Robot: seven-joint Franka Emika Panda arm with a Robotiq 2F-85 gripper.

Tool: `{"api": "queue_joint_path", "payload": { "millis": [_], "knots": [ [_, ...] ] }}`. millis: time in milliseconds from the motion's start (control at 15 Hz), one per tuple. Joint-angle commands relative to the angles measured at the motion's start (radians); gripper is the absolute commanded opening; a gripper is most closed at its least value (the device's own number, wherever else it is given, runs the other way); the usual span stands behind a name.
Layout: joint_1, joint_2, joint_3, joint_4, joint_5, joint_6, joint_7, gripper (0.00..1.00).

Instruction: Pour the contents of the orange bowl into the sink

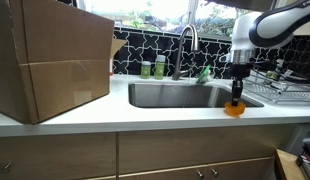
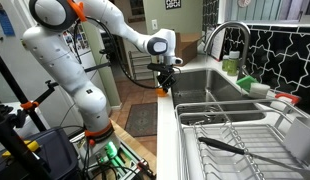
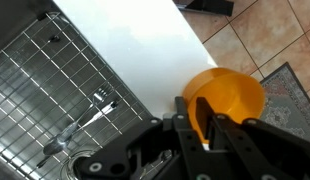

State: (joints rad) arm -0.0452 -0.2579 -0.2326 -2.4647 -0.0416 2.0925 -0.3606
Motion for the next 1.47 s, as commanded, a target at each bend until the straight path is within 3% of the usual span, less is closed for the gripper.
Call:
{"api": "queue_joint_path", "payload": {
  "millis": [0,400,467,867,1133,1267,1400],
  "knots": [
    [-0.025,-0.015,0.02,-0.023,0.0,0.036,-0.017,0.5],
    [-0.019,-0.008,0.021,-0.01,0.023,0.015,-0.043,0.96],
    [-0.013,0.004,0.021,-0.005,0.036,0.004,-0.057,0.99],
    [-0.021,-0.002,0.035,-0.008,0.032,0.007,-0.066,1.0],
    [-0.048,-0.15,0.049,-0.021,-0.034,-0.025,-0.001,1.0],
    [-0.062,-0.23,0.059,-0.003,-0.052,-0.095,0.031,1.0],
    [-0.089,-0.314,0.086,0.023,-0.073,-0.17,0.143,1.0]
  ]
}}
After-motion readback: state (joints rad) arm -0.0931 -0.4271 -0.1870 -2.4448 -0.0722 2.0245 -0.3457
